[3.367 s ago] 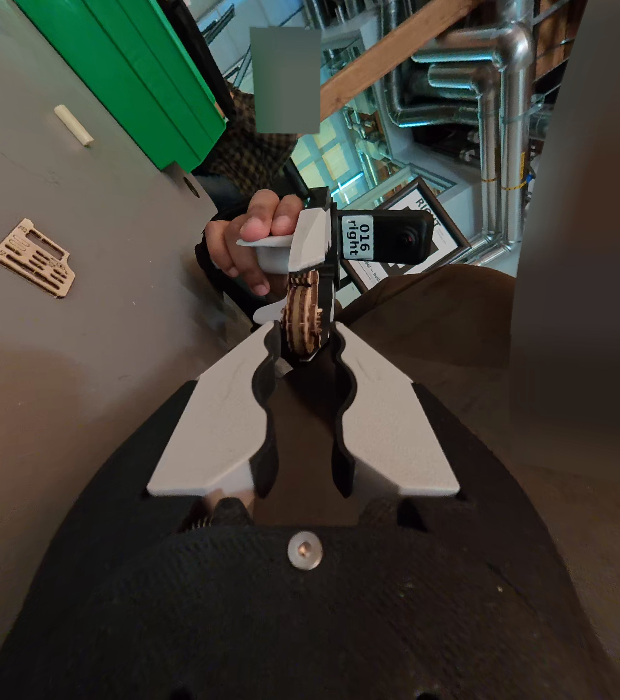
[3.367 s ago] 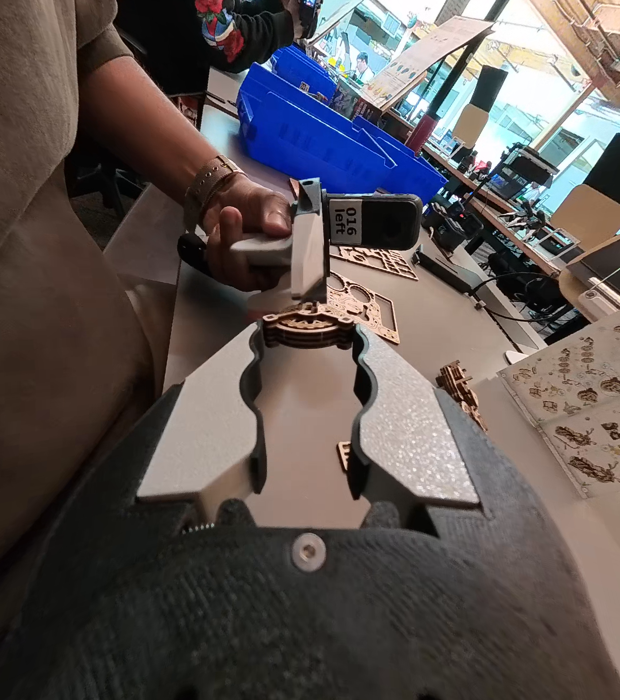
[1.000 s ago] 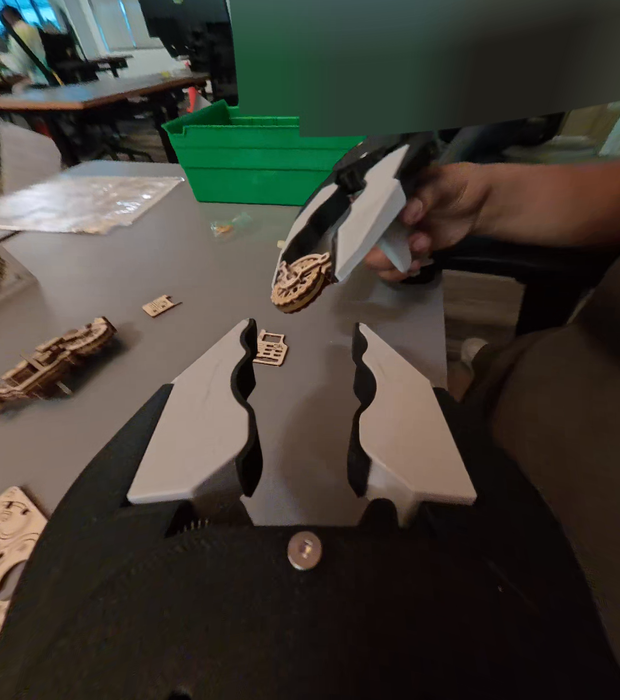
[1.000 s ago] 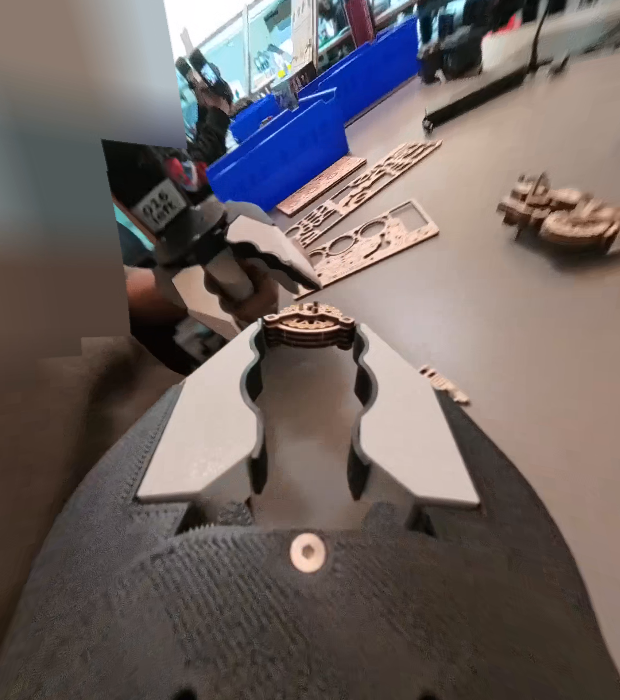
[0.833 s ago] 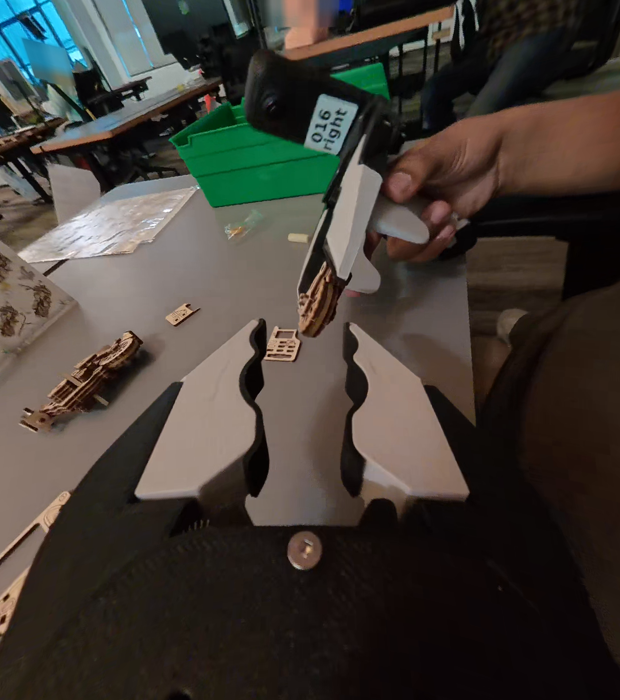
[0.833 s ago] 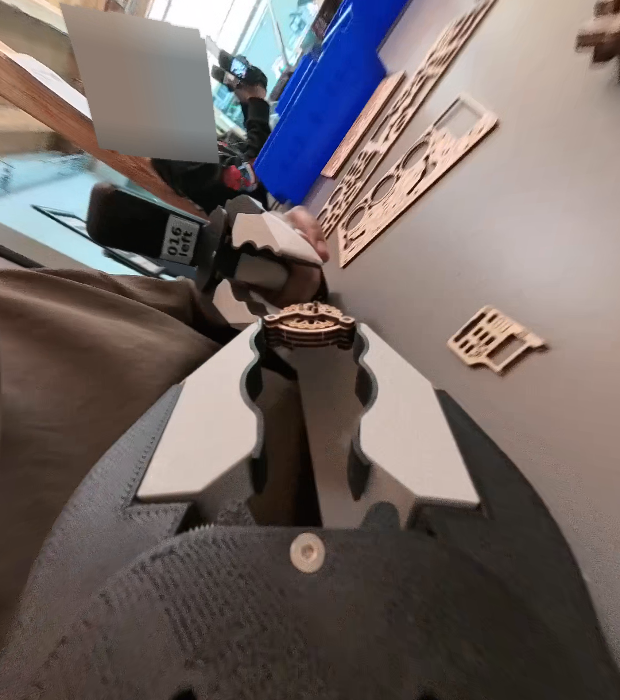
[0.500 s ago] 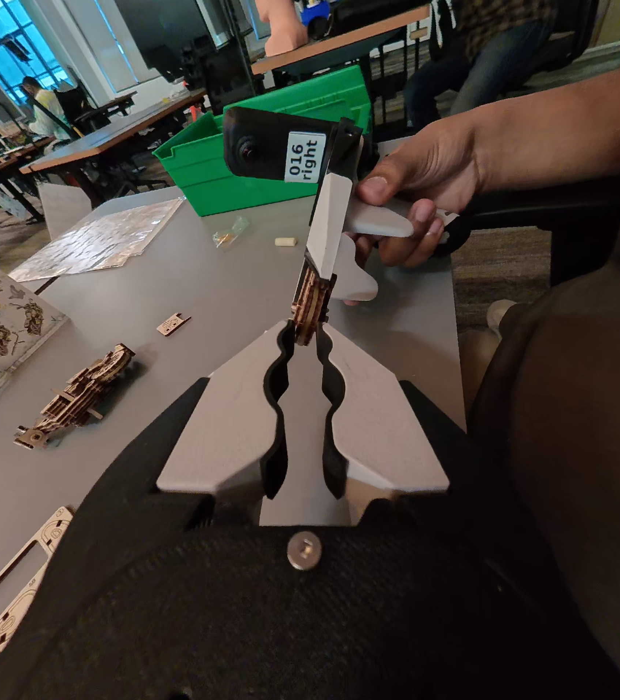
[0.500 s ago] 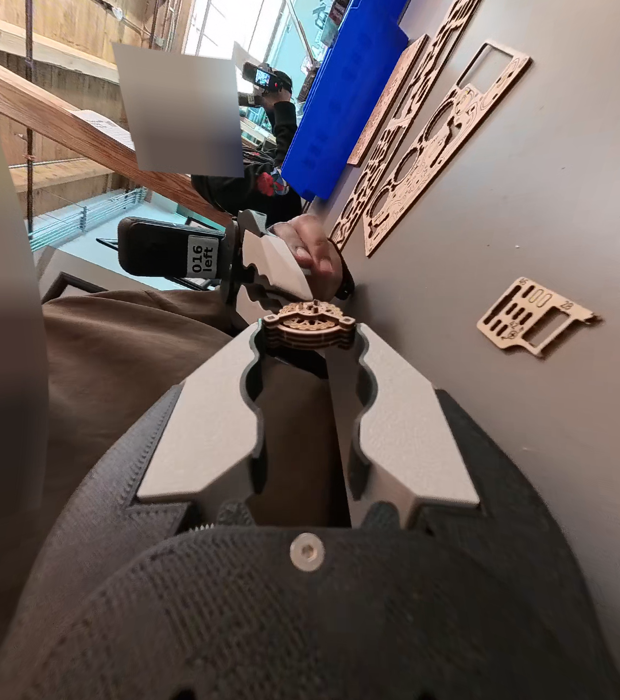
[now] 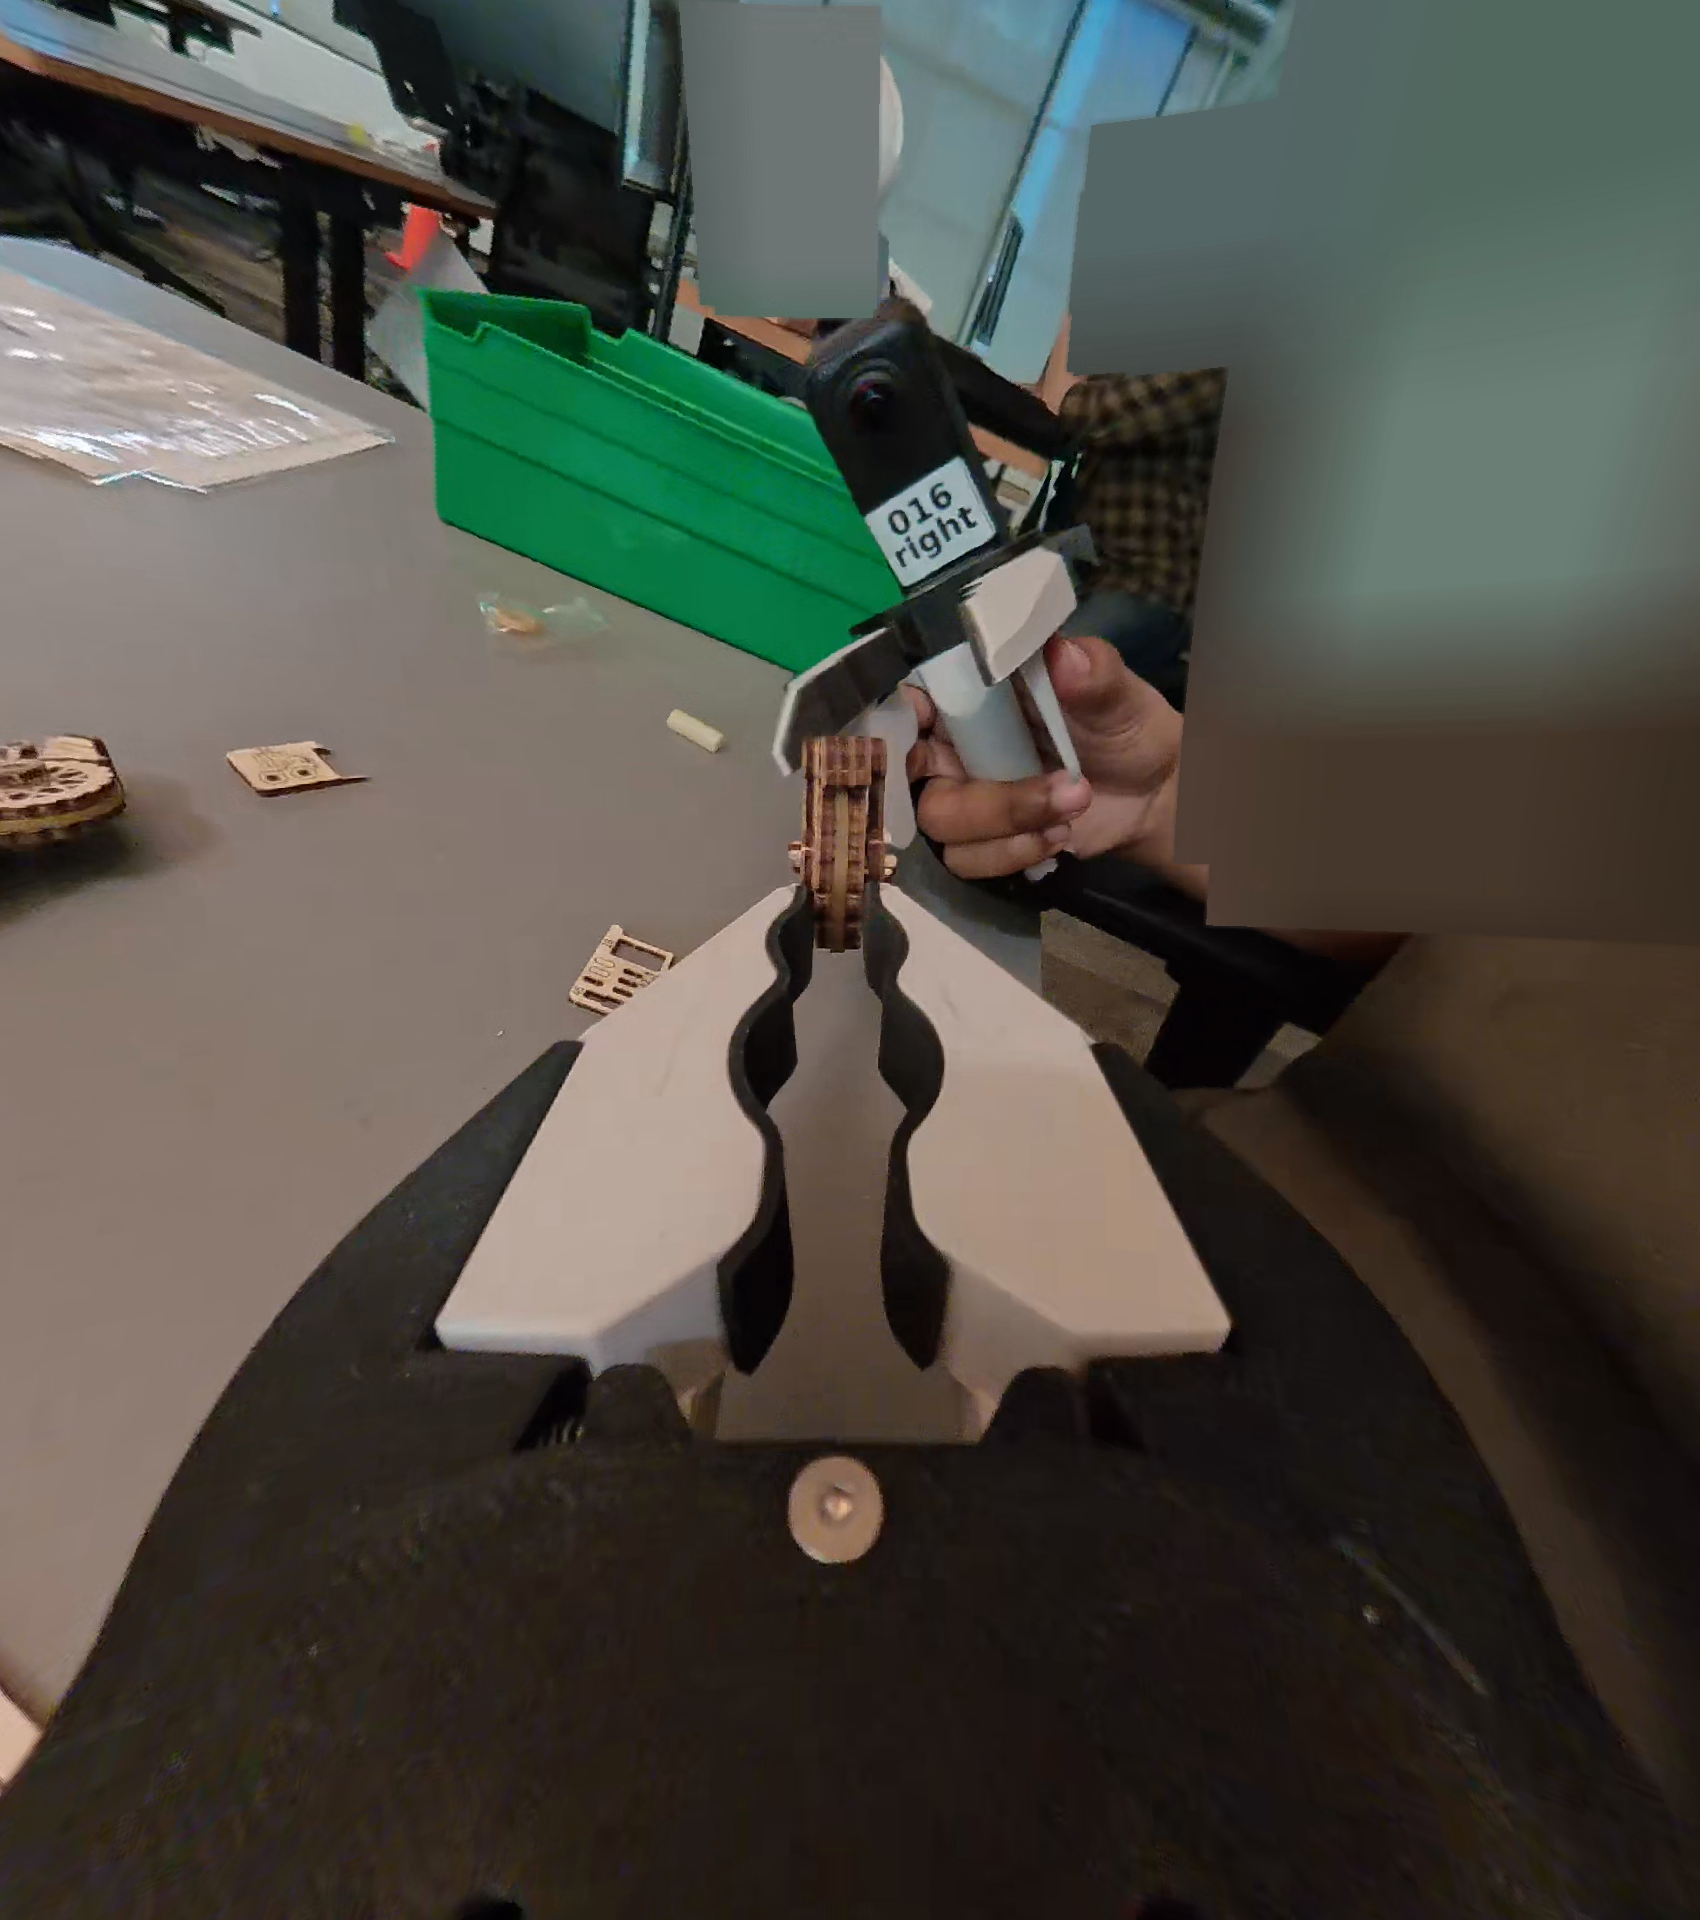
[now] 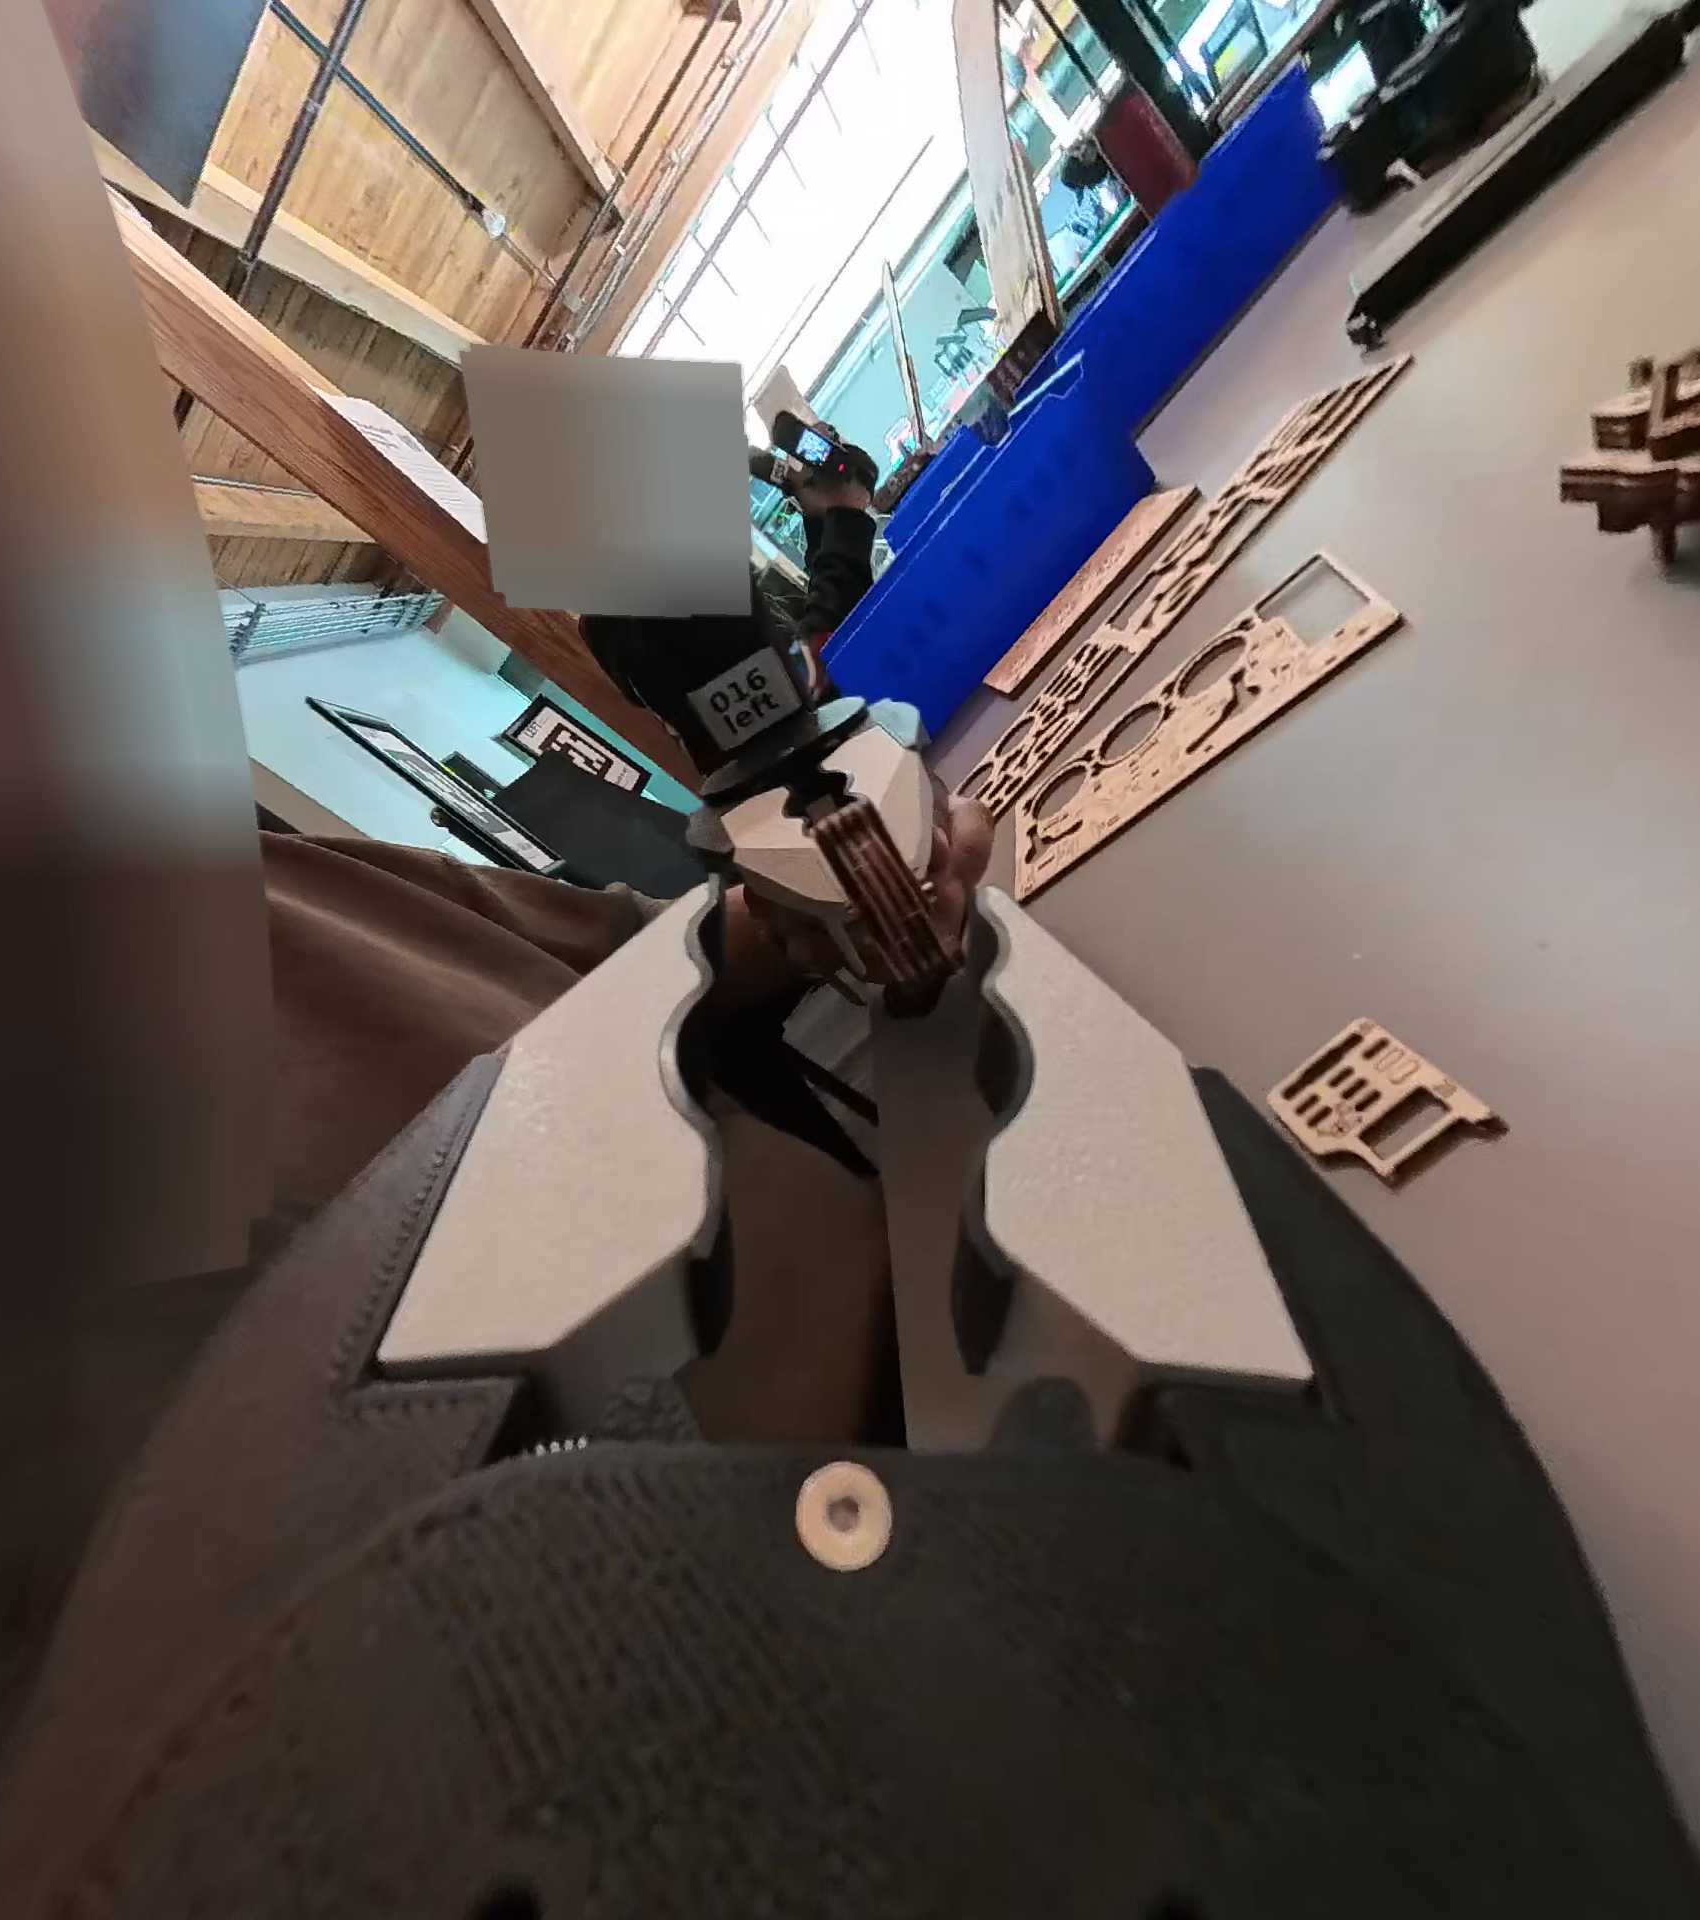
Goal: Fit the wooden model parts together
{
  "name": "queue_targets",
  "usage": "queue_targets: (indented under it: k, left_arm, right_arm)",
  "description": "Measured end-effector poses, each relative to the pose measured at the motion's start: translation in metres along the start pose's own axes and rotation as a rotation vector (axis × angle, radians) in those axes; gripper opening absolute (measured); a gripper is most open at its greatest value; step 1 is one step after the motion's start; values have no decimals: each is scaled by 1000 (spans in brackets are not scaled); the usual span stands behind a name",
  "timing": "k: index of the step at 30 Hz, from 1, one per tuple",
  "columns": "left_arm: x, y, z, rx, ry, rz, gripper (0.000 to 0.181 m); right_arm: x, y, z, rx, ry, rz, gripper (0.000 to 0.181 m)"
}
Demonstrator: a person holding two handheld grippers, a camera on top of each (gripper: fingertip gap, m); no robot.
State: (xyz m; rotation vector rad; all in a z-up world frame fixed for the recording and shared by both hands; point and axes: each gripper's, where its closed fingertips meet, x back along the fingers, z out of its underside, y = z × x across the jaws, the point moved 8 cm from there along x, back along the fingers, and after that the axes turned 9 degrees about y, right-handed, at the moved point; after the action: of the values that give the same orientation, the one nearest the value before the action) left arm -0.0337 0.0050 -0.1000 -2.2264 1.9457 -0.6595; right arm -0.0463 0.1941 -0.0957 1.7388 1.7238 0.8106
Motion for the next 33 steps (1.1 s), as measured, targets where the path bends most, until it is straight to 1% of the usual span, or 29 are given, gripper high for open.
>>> queue_targets:
  k: [2,5,10,14,19,26,28,33]
  left_arm:
    - [1,0,0,-2,-4,2,5]
    - [0,-1,0,35,-7,41,5]
    - [0,3,1,187,-41,143,5]
    - [-1,8,3,284,-36,198,5]
    - [-3,7,5,310,-20,227,5]
    - [-7,5,8,315,6,244,5]
    - [-7,5,8,328,2,247,5]
    - [-4,9,6,391,-46,276,5]
  right_arm:
    - [-1,2,0,44,4,21,40]
    - [-5,3,2,125,49,107,36]
    - [-14,6,7,288,133,235,24]
    - [-16,11,9,380,149,276,18]
    - [-17,12,9,360,139,247,19]
    - [-14,13,6,348,106,235,11]
    - [-15,12,7,336,110,220,7]
    - [-13,10,7,294,102,189,7]
